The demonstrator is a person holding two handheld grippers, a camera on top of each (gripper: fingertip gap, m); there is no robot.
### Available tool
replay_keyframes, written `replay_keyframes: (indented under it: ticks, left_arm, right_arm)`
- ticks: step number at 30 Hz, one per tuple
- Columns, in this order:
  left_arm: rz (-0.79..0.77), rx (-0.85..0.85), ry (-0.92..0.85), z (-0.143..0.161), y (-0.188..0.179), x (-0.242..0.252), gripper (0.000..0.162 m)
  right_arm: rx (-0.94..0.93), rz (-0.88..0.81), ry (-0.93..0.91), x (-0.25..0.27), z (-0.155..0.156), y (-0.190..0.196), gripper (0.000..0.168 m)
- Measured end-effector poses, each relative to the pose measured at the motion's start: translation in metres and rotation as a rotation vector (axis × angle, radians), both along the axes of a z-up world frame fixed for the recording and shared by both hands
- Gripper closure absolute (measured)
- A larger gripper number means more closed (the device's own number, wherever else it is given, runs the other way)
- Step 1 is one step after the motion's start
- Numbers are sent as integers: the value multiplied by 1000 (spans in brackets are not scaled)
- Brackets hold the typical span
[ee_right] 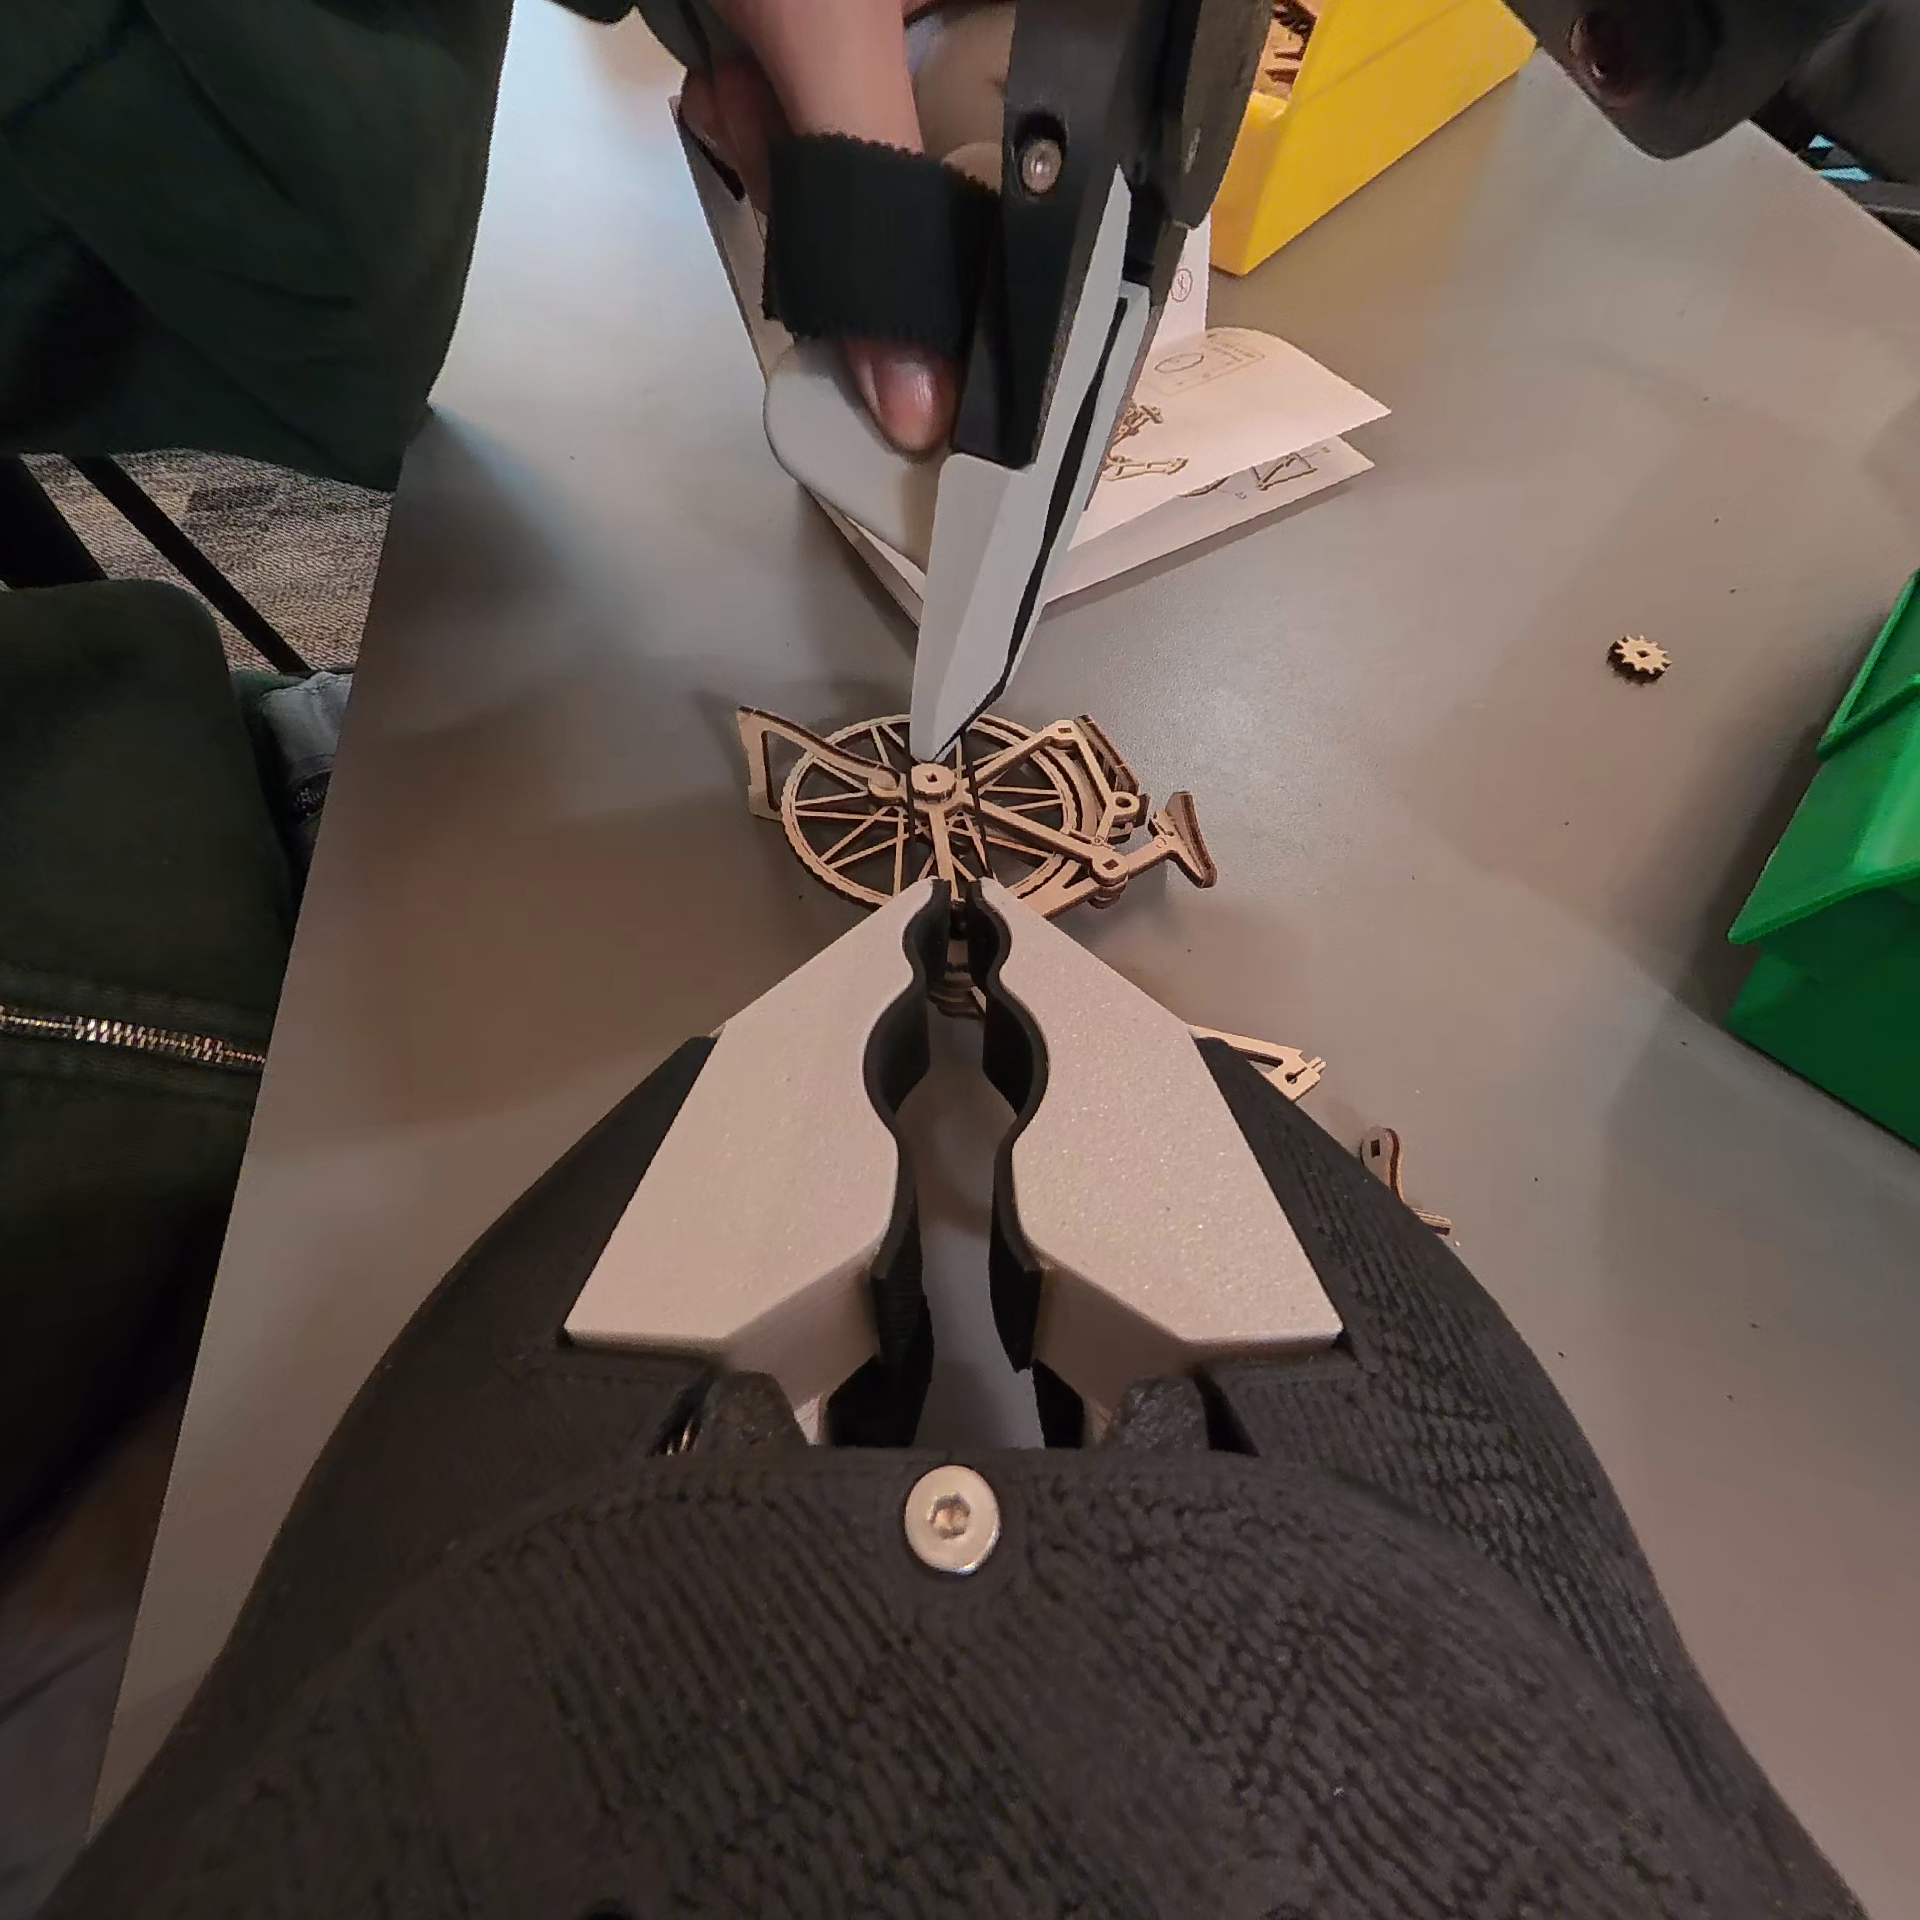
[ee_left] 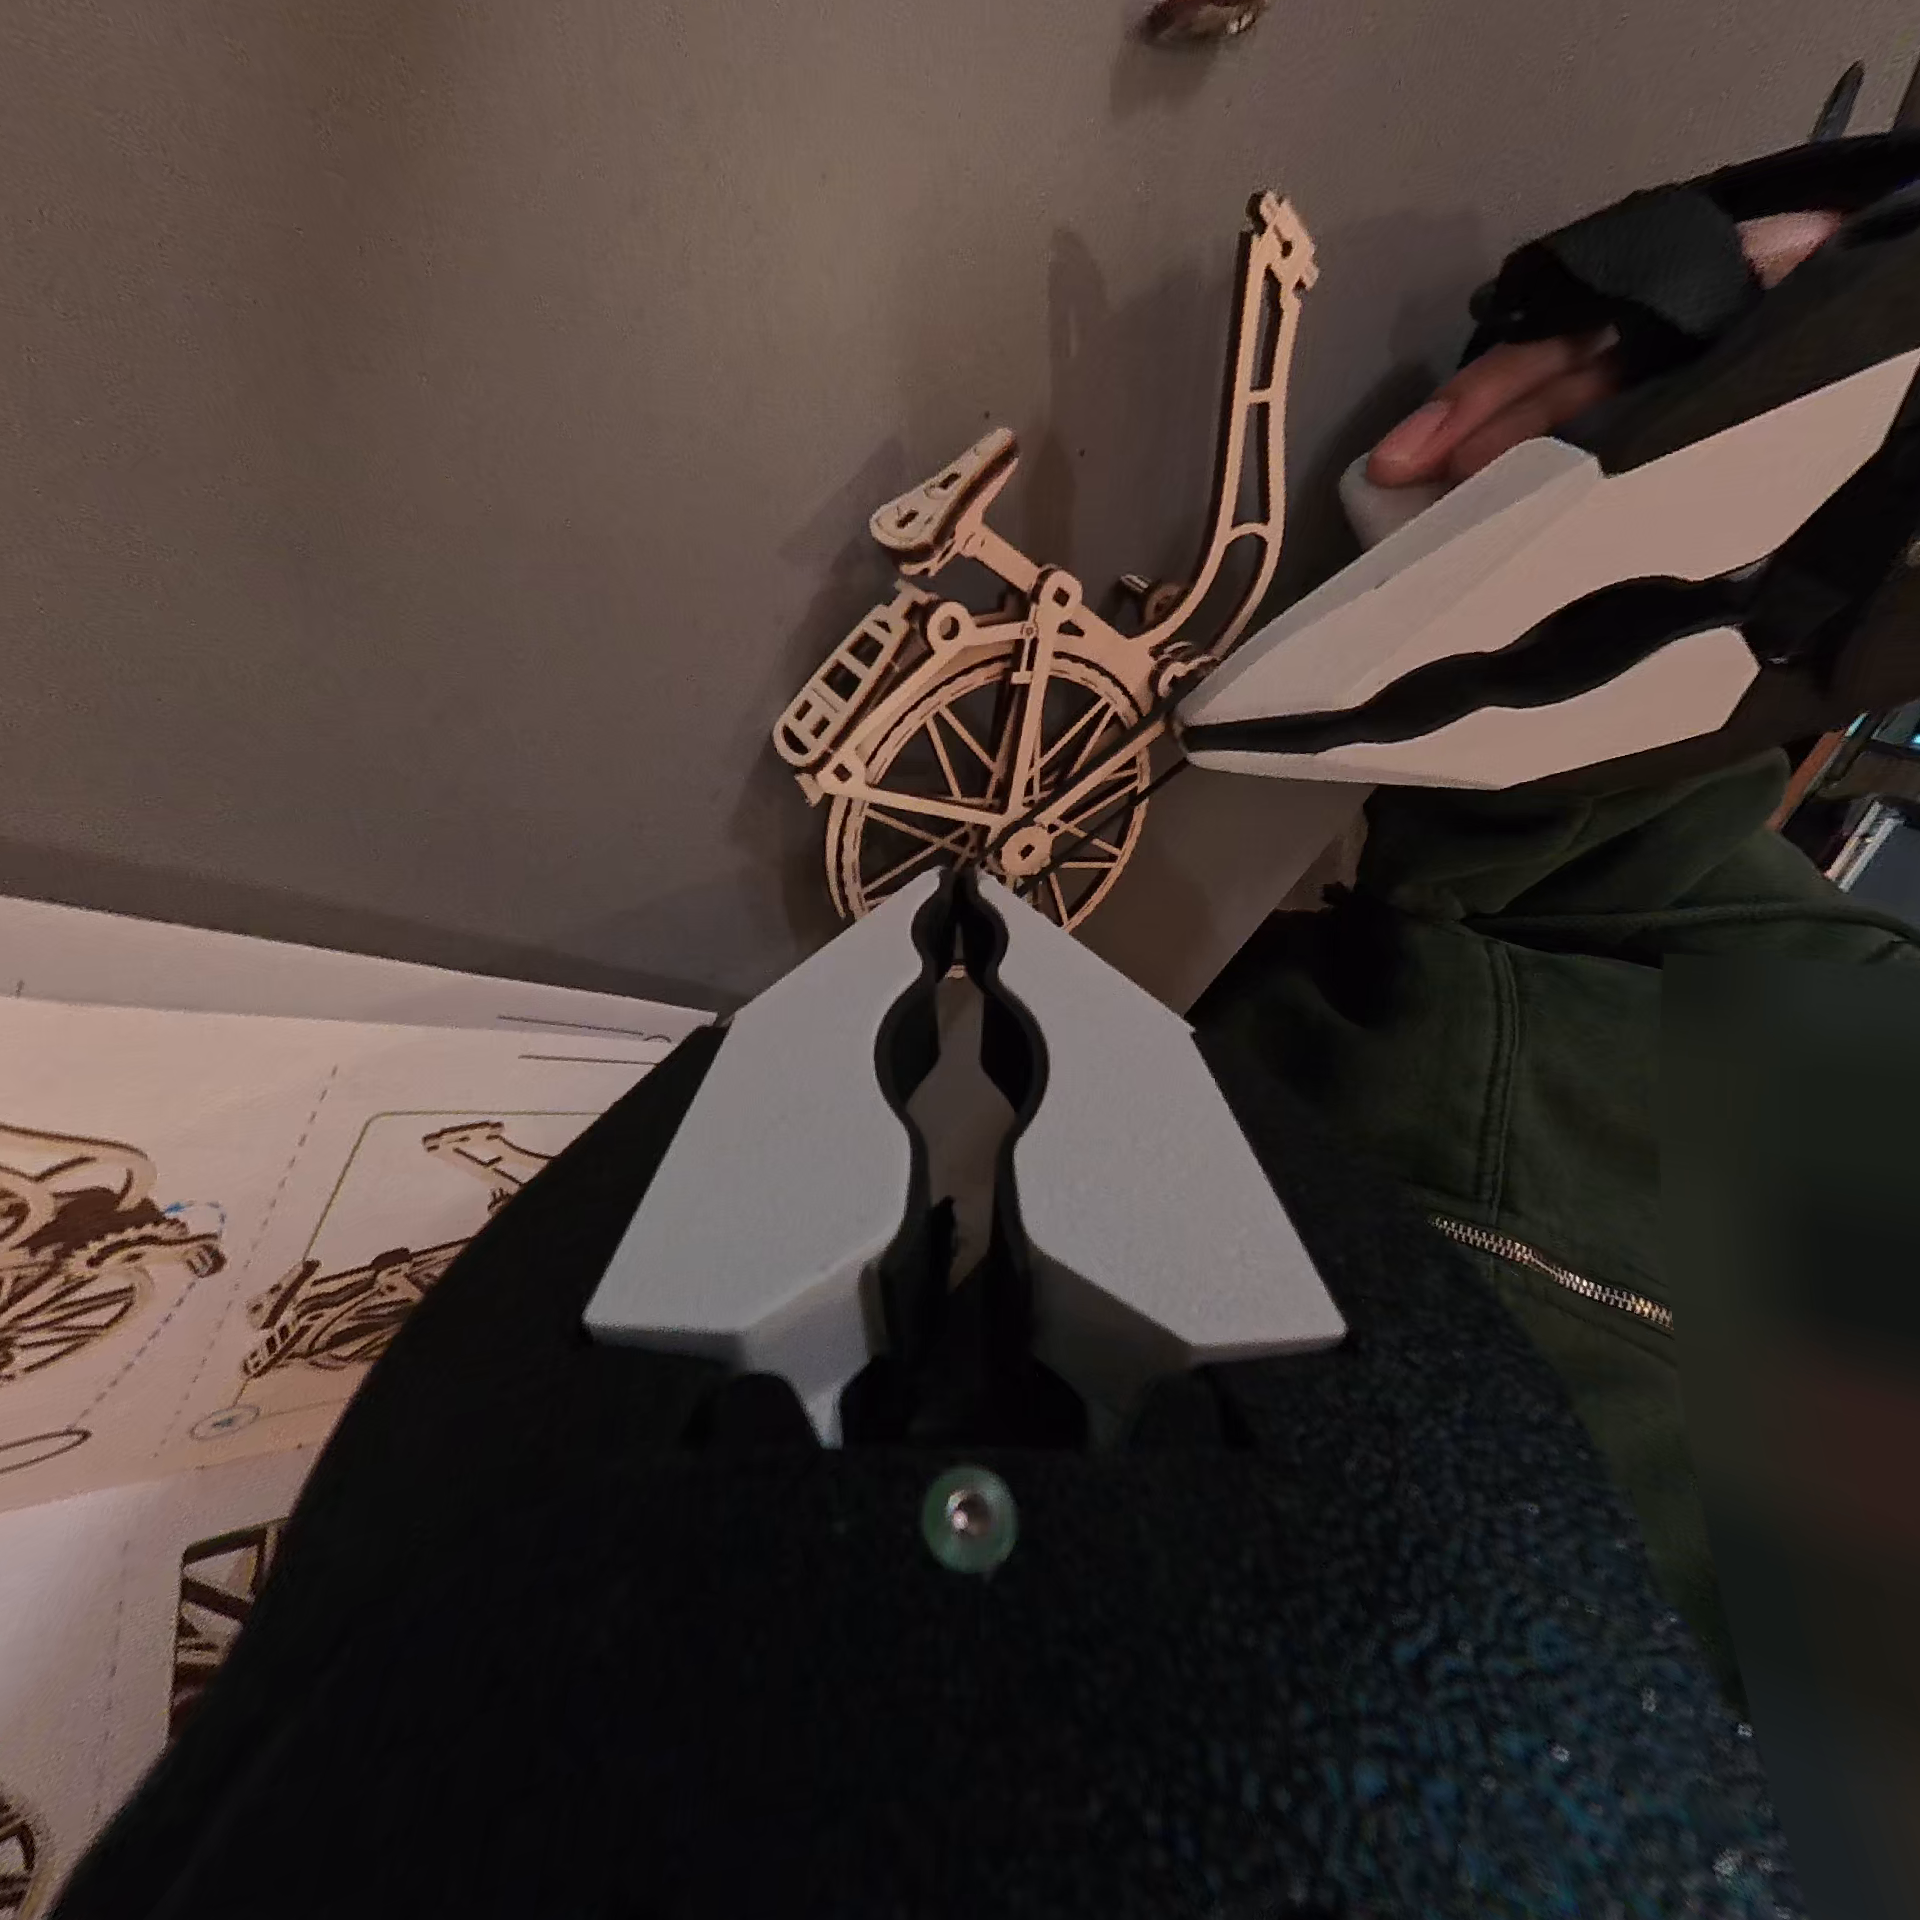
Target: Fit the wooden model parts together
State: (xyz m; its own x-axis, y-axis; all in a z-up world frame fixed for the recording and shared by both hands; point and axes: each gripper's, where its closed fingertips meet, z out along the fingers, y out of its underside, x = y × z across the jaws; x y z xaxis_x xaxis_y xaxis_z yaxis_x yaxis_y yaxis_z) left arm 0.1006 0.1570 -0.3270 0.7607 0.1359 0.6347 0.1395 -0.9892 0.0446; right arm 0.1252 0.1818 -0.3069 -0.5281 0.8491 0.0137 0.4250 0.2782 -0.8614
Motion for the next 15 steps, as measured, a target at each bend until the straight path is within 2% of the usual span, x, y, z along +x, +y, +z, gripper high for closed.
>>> replay_keyframes:
  ticks: [10,15]
  left_arm:
    - [-21,4,42,0,-1,0,162]
    - [-56,61,115,1,-1,0,162]
  right_arm:
    - [1,1,-2,-1,0,-1,167]
    - [-4,-1,-3,-1,0,-1,167]
